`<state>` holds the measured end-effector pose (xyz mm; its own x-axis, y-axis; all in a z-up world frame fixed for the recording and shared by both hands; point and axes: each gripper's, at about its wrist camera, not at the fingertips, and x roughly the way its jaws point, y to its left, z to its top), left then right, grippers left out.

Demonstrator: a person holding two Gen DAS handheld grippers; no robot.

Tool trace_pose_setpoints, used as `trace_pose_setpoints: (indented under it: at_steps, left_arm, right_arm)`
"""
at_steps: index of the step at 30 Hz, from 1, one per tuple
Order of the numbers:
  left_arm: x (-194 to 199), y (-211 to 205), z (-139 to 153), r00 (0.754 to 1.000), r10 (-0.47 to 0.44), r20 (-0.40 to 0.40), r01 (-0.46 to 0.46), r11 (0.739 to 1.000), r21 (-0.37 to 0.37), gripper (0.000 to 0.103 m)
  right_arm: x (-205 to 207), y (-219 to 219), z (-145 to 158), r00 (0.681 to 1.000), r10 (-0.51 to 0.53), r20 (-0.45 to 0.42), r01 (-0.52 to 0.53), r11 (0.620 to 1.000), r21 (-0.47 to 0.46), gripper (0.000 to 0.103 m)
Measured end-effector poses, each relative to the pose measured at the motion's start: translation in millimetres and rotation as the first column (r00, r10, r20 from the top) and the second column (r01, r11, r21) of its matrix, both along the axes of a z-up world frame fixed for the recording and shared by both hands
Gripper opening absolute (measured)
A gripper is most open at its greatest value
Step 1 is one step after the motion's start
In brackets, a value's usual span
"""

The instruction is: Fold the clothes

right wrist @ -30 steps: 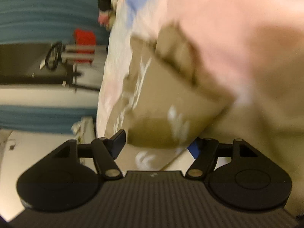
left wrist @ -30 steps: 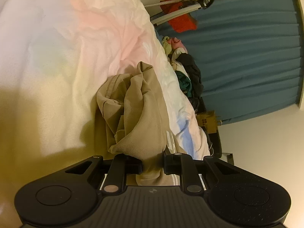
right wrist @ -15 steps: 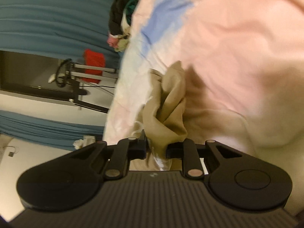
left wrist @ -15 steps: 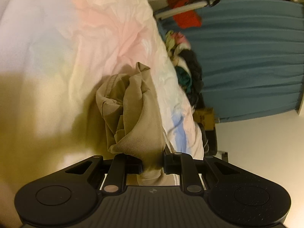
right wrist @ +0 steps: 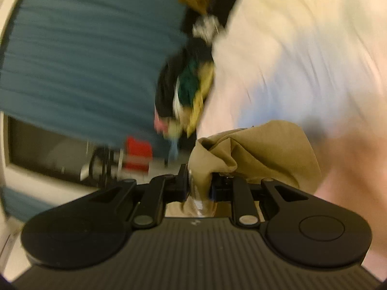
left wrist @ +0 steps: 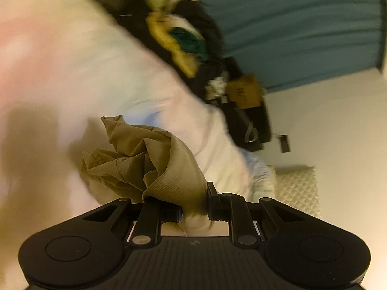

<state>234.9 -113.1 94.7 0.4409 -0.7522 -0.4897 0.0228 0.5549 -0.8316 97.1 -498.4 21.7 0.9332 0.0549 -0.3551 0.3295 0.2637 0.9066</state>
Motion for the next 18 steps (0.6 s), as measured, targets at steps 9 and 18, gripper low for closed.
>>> trace_pose_setpoints:
  at_steps: [9, 18]
  left_arm:
    - [103.2, -141.8, -35.4, 0.975, -0.061, 0.214, 0.048, 0.997, 0.065, 0.019]
    - [71.8, -135.0, -152.6, 0.967, -0.206, 0.151, 0.174, 0.964, 0.202, 0.02]
  right_arm:
    - [79.7, -86.7, -32.4, 0.983, -0.169, 0.066, 0.178, 0.972, -0.153, 0.02]
    - [40.7, -65.1, -148.5, 0.976, -0.142, -0.162, 0.121, 0.983, -0.135, 0.02]
